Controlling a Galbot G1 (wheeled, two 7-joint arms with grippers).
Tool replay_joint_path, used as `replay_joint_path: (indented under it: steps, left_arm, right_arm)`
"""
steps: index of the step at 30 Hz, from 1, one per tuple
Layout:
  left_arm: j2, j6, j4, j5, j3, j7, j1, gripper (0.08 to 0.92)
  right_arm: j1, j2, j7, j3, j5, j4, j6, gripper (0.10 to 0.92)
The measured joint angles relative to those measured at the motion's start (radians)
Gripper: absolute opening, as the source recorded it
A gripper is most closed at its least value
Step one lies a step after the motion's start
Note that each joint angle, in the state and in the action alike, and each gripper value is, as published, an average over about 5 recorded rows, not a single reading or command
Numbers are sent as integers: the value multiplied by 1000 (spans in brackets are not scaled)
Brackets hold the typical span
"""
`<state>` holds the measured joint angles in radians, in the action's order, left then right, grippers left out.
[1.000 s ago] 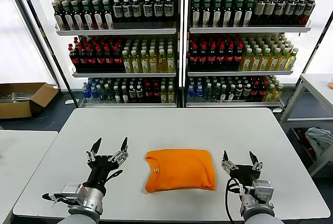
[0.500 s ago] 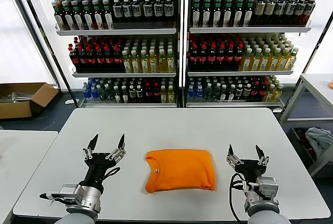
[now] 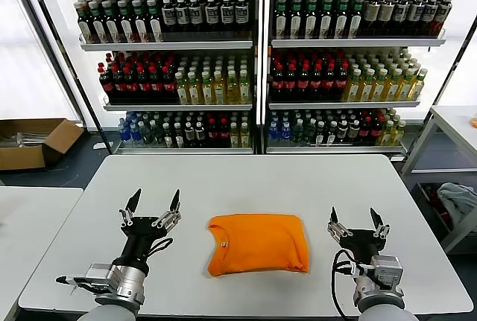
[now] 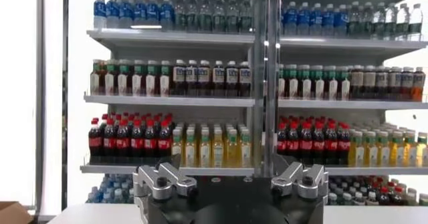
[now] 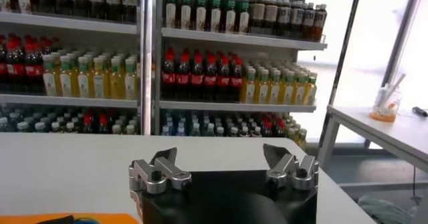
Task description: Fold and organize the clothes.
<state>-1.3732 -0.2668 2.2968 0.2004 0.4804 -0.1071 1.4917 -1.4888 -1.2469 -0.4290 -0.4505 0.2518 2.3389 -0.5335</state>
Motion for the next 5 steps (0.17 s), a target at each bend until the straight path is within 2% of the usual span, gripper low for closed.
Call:
replay_joint_path:
  steps: [5]
  left_arm:
    - [-3,1,0,-4,1,7,2,823]
  right_arm:
    - [0,-1,0,2,-5,0,0,823]
